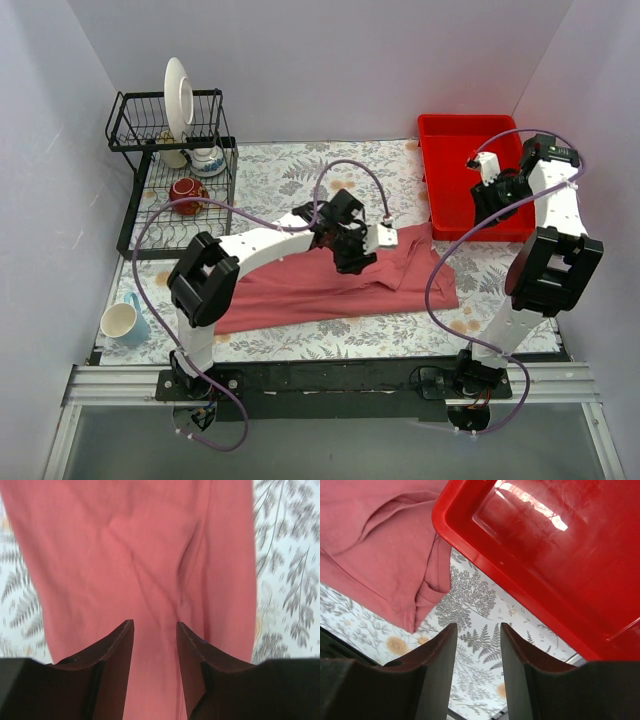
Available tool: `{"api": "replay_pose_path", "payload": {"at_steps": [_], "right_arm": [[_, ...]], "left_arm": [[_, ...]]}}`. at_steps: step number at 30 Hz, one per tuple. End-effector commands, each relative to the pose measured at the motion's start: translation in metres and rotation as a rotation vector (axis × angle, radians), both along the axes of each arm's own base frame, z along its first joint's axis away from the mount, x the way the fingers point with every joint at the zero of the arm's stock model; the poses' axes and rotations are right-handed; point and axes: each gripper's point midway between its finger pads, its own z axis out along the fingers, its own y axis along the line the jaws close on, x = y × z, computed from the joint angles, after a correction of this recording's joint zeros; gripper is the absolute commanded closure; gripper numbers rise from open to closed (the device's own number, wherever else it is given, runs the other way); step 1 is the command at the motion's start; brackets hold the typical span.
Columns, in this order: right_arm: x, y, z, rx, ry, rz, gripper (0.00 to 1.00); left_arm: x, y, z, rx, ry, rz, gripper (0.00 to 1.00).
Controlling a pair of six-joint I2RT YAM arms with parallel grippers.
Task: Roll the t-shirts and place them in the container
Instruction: Fold the T-shirt at the center of the board.
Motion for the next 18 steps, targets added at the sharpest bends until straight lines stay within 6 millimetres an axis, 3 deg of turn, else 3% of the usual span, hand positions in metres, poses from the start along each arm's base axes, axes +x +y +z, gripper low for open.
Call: {"api": "replay_pose_path", "payload": {"at_steps": [1, 8, 10, 18], "right_arm": [[0.002, 0.012, 0.018, 0.111, -0.022, -0.126, 0.52], [-0.012, 0.018, 0.003, 0.144, 0.017, -0.134, 0.52], [-0.013, 0.017, 0.002, 0.154, 0.024, -0.14, 0.52], [-0.011, 0.009, 0.002, 0.167, 0.025, -0.146, 0.52]], "left_arm": [[0.008, -0.062, 0.039, -0.184, -0.092, -0.009, 0.62], [-0.006, -0.105, 0.032, -0.253, -0.077, -0.058, 0.61], [-0.012, -0.111, 0.021, -0.245, -0.05, -0.081, 0.61], [-0.041, -0.109, -0.009, -0.187, 0.04, -0.215, 0.6]]}}
